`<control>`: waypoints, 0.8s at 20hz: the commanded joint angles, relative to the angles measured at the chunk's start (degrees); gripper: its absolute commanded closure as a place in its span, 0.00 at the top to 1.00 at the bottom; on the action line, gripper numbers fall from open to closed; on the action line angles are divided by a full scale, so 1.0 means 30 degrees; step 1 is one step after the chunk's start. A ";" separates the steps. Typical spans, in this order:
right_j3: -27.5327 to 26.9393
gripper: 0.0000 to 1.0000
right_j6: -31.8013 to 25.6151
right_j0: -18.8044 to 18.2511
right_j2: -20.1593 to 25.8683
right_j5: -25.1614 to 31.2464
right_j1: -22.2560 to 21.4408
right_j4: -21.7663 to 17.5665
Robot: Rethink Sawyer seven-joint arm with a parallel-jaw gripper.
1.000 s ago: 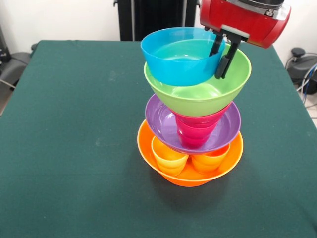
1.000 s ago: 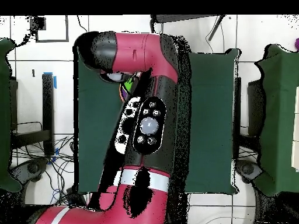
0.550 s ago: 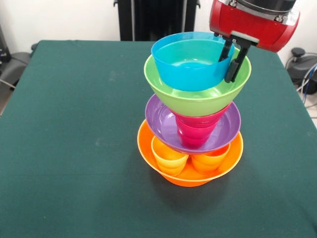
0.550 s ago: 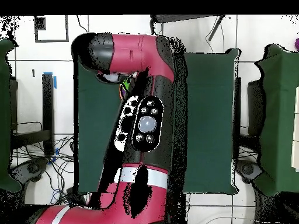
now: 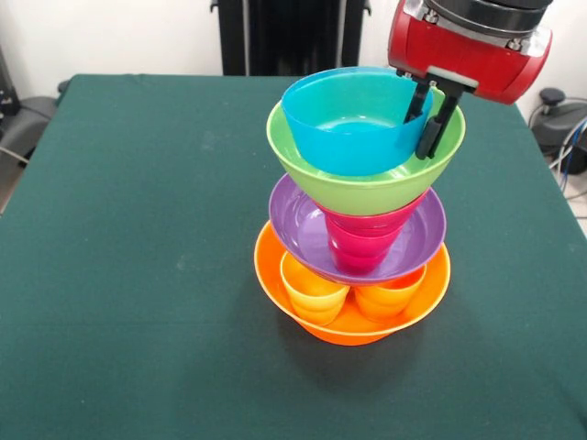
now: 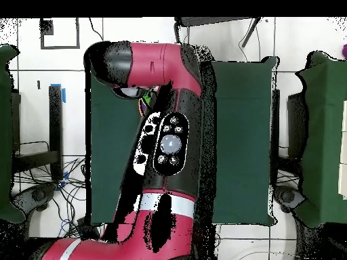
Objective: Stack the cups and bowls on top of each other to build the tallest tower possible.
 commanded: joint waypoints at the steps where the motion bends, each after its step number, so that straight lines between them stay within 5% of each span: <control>1: 0.2134 0.00 -0.3211 -0.0315 0.2207 -0.0907 -0.0150 -0.1433; 5: 0.2196 0.00 -0.3497 -0.0406 0.2360 -0.1200 -0.0221 -0.1445; 6: 0.2248 1.00 -0.3578 -0.0438 0.2422 -0.1346 -0.0256 -0.1435; 16: 0.1637 1.00 -0.2883 -0.0192 0.2070 -0.0036 -0.0106 -0.1391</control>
